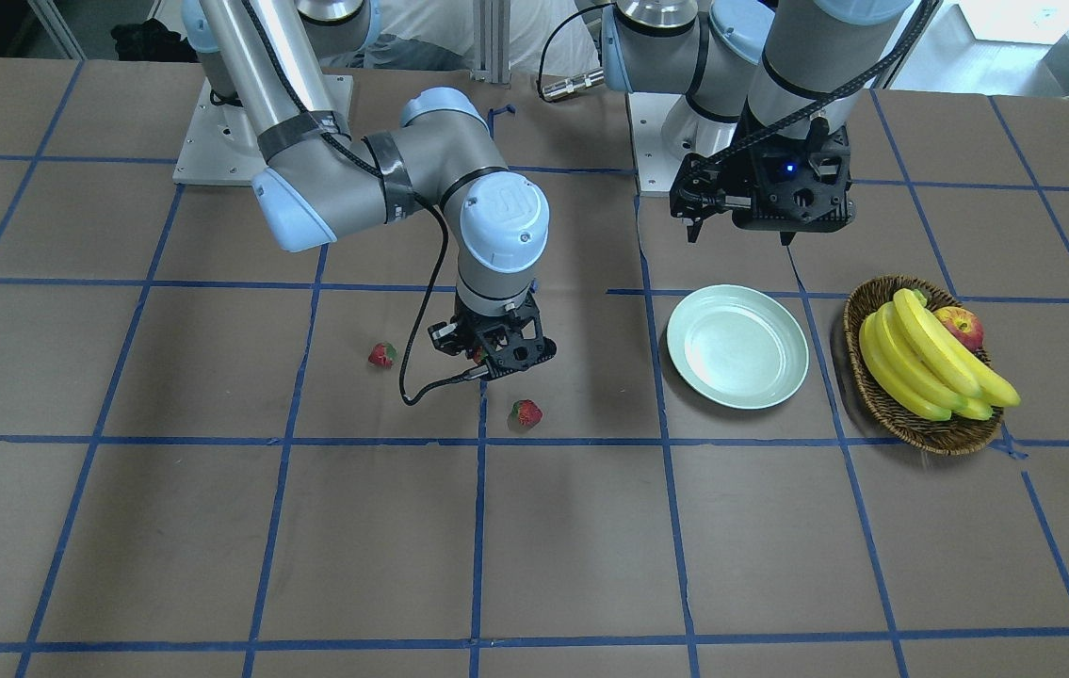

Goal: Collect all strawberries into plate
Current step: 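Carry the second strawberry toward the plate and release it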

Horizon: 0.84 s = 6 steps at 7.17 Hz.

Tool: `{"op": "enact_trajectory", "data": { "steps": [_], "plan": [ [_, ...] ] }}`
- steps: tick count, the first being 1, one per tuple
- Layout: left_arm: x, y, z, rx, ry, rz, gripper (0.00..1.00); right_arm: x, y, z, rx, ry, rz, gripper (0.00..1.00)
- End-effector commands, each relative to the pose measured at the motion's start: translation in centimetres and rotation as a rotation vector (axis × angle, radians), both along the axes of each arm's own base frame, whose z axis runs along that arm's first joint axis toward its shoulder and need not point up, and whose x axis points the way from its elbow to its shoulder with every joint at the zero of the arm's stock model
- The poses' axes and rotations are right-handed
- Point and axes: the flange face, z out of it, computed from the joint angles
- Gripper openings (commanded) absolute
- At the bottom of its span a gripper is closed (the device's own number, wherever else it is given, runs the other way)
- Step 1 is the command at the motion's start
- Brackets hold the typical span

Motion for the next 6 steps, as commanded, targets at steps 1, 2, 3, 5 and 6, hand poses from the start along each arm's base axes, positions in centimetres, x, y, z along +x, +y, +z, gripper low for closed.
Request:
{"op": "enact_trajectory", "data": {
  "steps": [1, 2, 3, 5, 6],
  "plan": [
    [0.0, 0.0, 0.0, 0.001, 0.001, 0.000, 1.00, 1.3, 0.9, -1.3, 0.026, -0.014, -0.003, 0.00],
    [0.0, 0.0, -0.1, 0.002, 0.001, 0.000, 1.00, 1.8, 0.9, -1.9, 0.044, -0.051, -0.008, 0.00],
    [0.0, 0.0, -0.1, 0.002, 0.001, 0.000, 1.00, 2.0, 0.5, -2.8, 0.033, -0.059, -0.010, 0.00],
    [0.0, 0.1, -0.1, 0.004, 0.001, 0.000, 1.00, 2.1, 0.4, -3.1, 0.031, -0.060, -0.007, 0.51],
    [0.0, 0.1, -0.1, 0.004, 0.001, 0.000, 1.00, 2.2, 0.0, -2.8, 0.005, -0.074, -0.012, 0.98]
  ]
}}
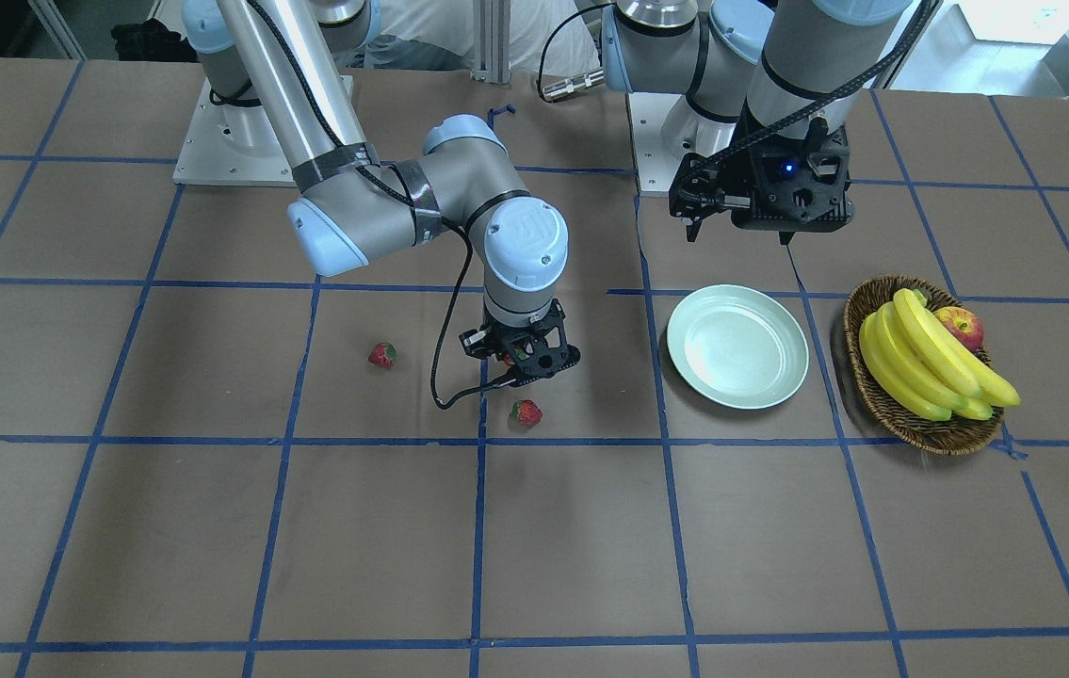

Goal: Collect all strawberries into plate
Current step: 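Carry the second strawberry toward the plate and release it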

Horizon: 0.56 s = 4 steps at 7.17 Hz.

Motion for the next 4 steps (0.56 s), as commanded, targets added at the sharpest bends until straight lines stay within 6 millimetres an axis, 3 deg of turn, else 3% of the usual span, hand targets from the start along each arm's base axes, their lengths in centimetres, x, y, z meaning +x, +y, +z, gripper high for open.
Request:
{"op": "enact_trajectory", "data": {
  "steps": [1, 2, 4],
  "plan": [
    [0.0, 0.0, 0.0, 0.000, -0.002, 0.000, 1.00, 0.1, -0.2, 0.7, -0.022, -0.014, -0.004, 1.00],
    [0.0, 0.0, 0.0, 0.000, -0.002, 0.000, 1.00, -0.1, -0.1, 1.6, -0.028, -0.006, -0.011, 1.00],
    [0.0, 0.0, 0.0, 0.000, -0.003, 0.000, 1.00, -2.9, 0.8, 6.7, -0.005, 0.053, -0.029, 1.00]
  ]
}}
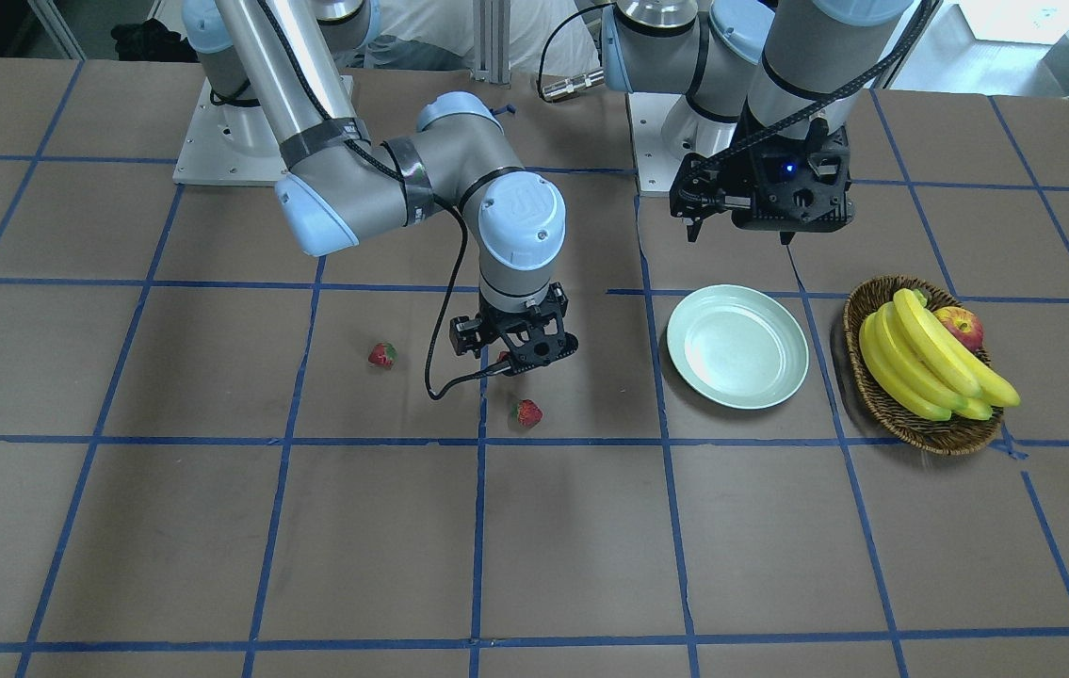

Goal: Collect all strawberries into plate
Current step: 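Carry the second strawberry toward the plate and release it, then lower the right gripper onto the third strawberry and grasp it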

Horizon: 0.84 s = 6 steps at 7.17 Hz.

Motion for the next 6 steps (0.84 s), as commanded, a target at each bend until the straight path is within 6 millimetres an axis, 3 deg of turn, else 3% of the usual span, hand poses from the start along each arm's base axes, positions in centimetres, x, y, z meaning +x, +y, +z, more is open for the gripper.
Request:
{"op": "enact_trajectory", "data": {
  "steps": [1, 3, 4, 6],
  "plan": [
    [0.0, 0.0, 0.0, 0.000, -0.004, -0.001, 1.00, -4.1, -0.5, 4.2, -0.004, 0.067, -0.034, 1.00],
    [0.0, 0.0, 0.0, 0.000, -0.005, -0.001, 1.00, -9.4, -3.3, 3.6, 0.022, 0.081, -0.141, 1.00],
    [0.0, 0.0, 0.0, 0.000, -0.005, -0.001, 1.00, -11.5, -3.4, 2.2, 0.051, 0.095, -0.186, 1.00],
    [0.0, 0.0, 0.0, 0.001, -0.005, -0.001, 1.00, -13.4, -2.5, -0.3, 0.095, 0.112, -0.212, 1.00]
  ]
}}
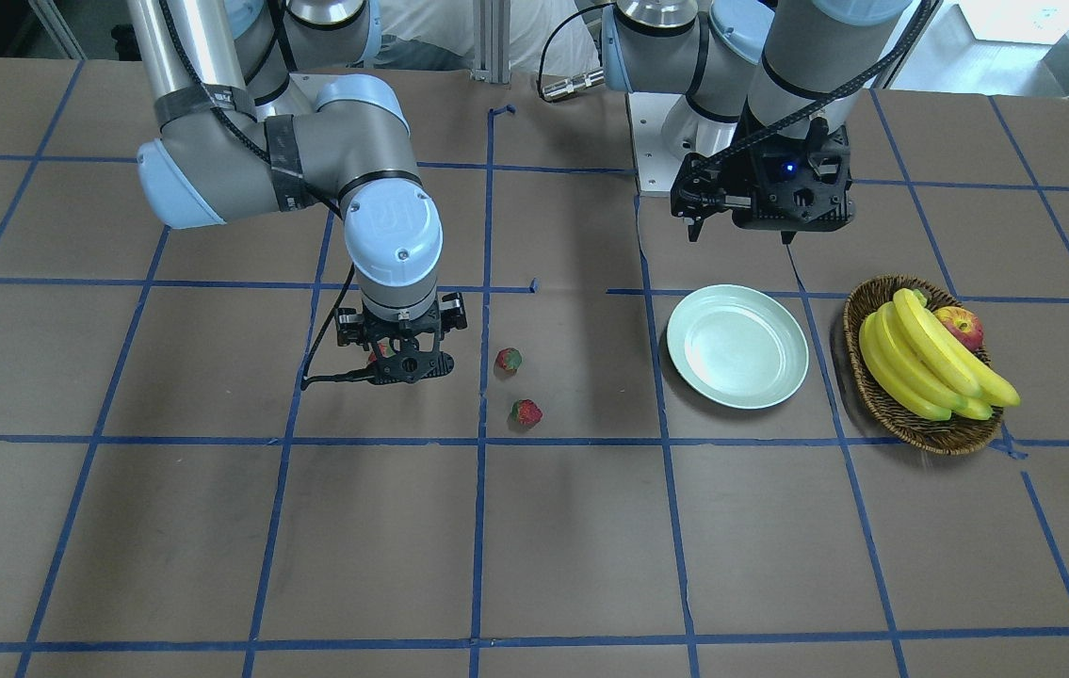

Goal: Collect all strawberries into plate
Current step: 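Lower the right gripper onto the third strawberry and grasp it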

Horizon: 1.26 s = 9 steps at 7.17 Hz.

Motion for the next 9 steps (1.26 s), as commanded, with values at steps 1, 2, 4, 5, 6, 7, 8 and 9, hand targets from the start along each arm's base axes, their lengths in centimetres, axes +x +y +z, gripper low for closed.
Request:
{"op": "enact_trajectory", "data": {
  "steps": [1, 2, 4, 5, 6, 7, 8, 9],
  "plan": [
    [0.0, 0.0, 0.0, 0.001, 0.001, 0.000, 1.00, -1.9, 0.4, -1.9, 0.038, 0.011, -0.030, 1.00],
    [0.0, 0.0, 0.0, 0.002, 0.000, 0.000, 1.00, -2.0, 0.6, -2.8, 0.051, 0.007, -0.024, 1.00],
    [0.0, 0.0, -0.1, 0.004, 0.000, 0.000, 1.00, -2.2, 1.3, -4.4, 0.066, 0.011, -0.017, 1.00],
    [0.0, 0.0, -0.1, 0.002, 0.000, 0.000, 1.00, -2.5, 1.7, -5.2, 0.081, 0.011, -0.003, 0.98],
    [0.0, 0.0, -0.1, 0.002, 0.000, 0.000, 1.00, -2.7, 1.9, -5.7, 0.081, 0.008, -0.001, 0.95],
    [0.0, 0.0, -0.1, 0.004, 0.000, 0.000, 1.00, -2.7, 1.8, -5.9, 0.075, 0.003, 0.017, 0.91],
    [0.0, 0.0, -0.1, 0.004, 0.001, 0.000, 1.00, -2.8, 1.7, -6.1, 0.077, 0.001, 0.028, 0.84],
    [0.0, 0.0, -0.1, 0.004, 0.001, 0.000, 1.00, -2.7, 1.6, -6.2, 0.069, -0.001, 0.035, 0.63]
  ]
}}
